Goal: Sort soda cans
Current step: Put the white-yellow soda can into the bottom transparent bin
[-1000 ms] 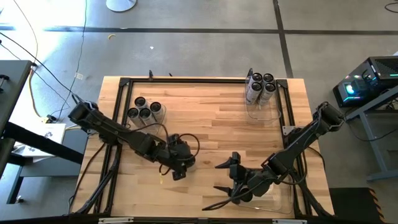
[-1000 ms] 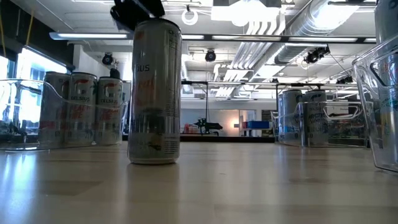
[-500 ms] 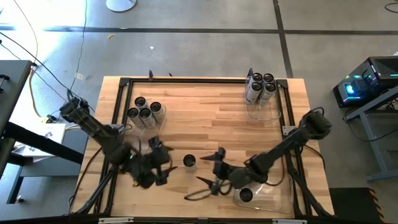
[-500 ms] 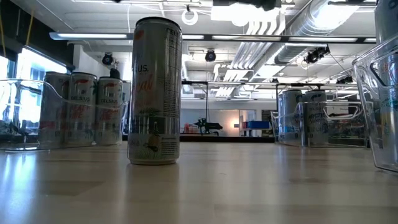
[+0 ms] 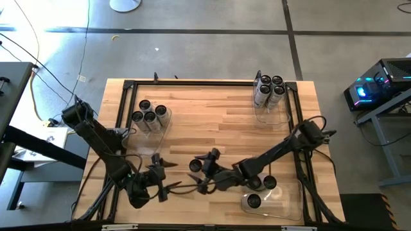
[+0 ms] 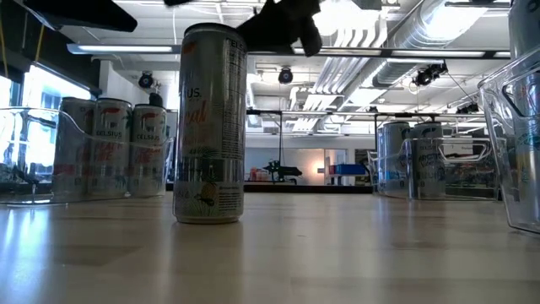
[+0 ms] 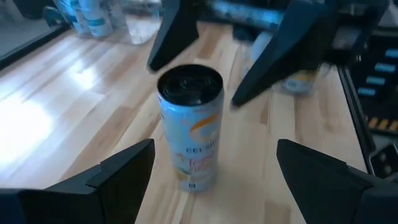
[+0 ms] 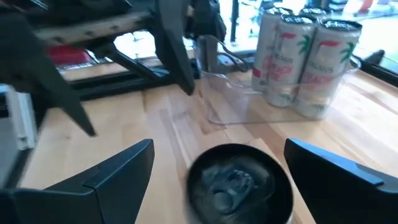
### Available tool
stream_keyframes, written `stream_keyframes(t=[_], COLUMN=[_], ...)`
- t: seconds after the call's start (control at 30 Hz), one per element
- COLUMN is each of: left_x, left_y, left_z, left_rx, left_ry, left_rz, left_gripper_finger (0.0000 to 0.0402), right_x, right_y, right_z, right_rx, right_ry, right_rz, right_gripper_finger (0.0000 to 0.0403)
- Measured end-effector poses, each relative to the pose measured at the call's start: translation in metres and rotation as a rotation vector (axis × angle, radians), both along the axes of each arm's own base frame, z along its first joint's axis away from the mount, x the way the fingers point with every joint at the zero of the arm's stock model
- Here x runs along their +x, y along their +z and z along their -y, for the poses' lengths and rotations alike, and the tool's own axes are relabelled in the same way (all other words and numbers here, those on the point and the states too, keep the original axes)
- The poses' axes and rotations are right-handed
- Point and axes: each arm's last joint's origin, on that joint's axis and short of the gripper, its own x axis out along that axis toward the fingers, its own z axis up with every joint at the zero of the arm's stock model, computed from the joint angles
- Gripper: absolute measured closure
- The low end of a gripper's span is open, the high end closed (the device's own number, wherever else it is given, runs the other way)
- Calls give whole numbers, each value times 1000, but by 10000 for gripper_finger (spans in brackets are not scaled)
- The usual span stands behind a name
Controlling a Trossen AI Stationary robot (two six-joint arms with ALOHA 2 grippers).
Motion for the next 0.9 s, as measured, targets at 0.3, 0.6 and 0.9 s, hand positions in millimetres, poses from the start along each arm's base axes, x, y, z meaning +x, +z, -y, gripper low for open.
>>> stream_keyframes(t=[0.3, 0.6, 0.9], left_x=[-3, -2, 1], left_y=[-13, -11, -22], left_z=[-5, -4, 2], left_rx=[25, 15, 32], left_ry=[28, 37, 32], left_rz=[18, 40, 29], left_gripper_finger=[69, 69, 69], right_x=[8, 9, -27], right_y=[-6, -10, 47], right_z=[9, 14, -13], right_rx=[9, 38, 10], right_ry=[-68, -77, 94], right_rz=[-82, -115, -56], right_gripper_finger=[47, 119, 164])
